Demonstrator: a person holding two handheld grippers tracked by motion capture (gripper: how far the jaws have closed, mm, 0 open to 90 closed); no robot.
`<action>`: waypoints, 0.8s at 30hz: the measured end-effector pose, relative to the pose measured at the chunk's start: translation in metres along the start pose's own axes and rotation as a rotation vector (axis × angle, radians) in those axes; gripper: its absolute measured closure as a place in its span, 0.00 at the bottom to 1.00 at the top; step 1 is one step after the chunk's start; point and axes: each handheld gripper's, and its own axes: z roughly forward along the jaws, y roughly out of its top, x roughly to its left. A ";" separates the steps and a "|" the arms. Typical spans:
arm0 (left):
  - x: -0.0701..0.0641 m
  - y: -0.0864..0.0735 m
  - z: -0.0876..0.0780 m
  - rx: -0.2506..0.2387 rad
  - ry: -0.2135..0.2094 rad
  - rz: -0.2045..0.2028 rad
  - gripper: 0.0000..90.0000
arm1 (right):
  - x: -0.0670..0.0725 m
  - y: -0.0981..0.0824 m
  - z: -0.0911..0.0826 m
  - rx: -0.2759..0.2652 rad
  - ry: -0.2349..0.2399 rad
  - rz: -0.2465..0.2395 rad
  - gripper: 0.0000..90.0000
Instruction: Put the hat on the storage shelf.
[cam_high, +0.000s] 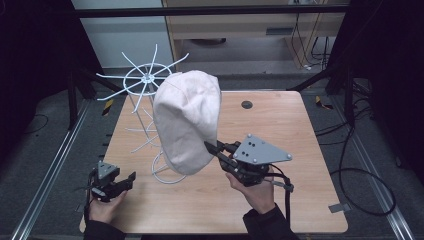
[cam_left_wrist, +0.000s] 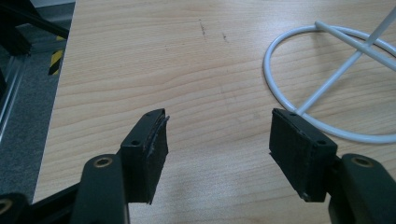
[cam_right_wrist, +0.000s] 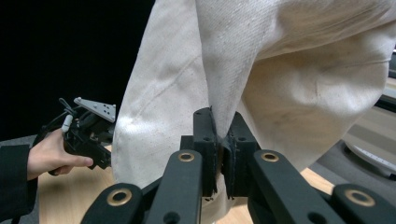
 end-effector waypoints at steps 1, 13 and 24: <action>0.000 0.000 0.000 0.000 0.000 0.000 0.41 | 0.001 -0.001 0.002 0.004 -0.001 0.002 0.93; 0.000 0.000 0.000 0.001 -0.001 0.001 0.41 | 0.003 -0.005 0.009 0.017 -0.019 0.029 0.73; 0.000 0.000 0.000 0.002 0.000 0.001 0.41 | -0.006 -0.023 -0.010 -0.011 -0.063 0.106 0.36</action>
